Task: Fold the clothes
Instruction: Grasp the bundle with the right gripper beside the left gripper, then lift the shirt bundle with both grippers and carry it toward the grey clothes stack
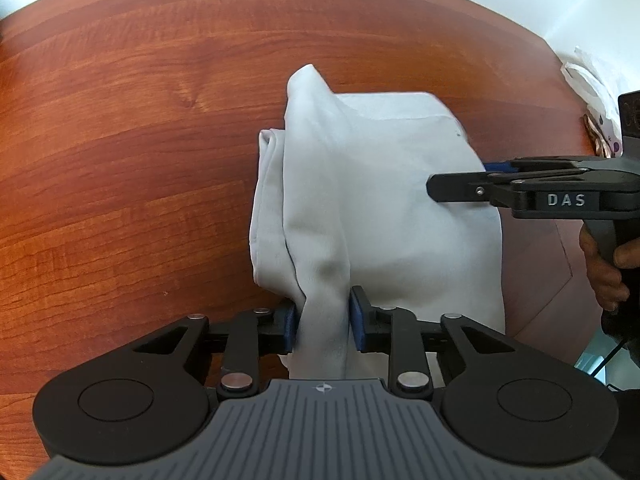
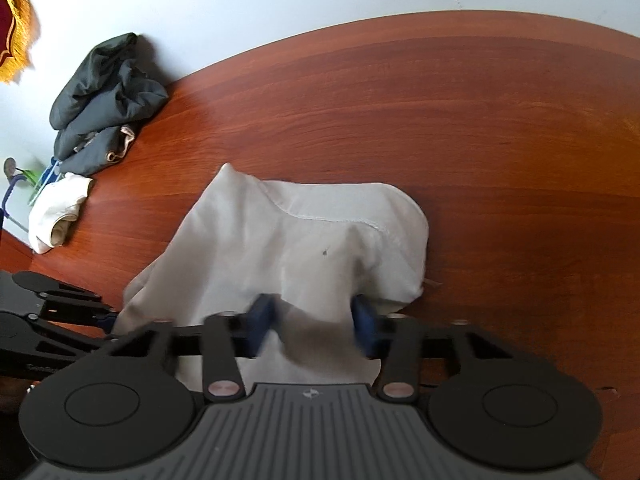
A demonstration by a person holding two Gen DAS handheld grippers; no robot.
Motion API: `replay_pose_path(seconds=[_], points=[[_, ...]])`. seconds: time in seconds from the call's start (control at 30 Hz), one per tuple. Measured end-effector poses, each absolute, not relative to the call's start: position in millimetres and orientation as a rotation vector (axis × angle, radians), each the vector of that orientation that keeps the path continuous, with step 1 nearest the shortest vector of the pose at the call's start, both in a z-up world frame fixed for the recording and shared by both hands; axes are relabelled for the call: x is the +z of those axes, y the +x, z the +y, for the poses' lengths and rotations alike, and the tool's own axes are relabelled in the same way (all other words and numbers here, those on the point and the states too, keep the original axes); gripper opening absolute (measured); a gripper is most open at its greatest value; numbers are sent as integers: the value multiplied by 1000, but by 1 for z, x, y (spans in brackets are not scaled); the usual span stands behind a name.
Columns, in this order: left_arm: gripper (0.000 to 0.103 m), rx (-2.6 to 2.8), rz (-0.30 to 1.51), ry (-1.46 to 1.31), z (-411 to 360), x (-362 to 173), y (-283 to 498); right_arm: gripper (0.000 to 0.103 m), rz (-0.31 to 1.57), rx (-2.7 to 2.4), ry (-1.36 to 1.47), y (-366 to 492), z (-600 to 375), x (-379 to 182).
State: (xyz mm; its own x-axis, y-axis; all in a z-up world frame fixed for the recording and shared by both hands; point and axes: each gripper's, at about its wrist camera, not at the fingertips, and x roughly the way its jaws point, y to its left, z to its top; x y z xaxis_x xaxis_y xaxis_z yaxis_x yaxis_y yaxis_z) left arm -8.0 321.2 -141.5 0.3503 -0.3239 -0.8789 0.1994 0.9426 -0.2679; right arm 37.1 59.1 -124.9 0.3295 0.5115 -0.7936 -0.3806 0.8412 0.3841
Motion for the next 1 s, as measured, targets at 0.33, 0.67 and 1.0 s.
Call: replay_pose_path(seconds=[0.33,0.67,1.0], points=[[15,-339,1097,-134,328,-110,-24,12,1052,563,108,14,68,-88],[14,-231,1011,-198,353,-71,-64,11,992,665,57,-9,102,-44],[14,-63,975,-284,384,-43,-110,11,975,832,-47,-13,158,-6]])
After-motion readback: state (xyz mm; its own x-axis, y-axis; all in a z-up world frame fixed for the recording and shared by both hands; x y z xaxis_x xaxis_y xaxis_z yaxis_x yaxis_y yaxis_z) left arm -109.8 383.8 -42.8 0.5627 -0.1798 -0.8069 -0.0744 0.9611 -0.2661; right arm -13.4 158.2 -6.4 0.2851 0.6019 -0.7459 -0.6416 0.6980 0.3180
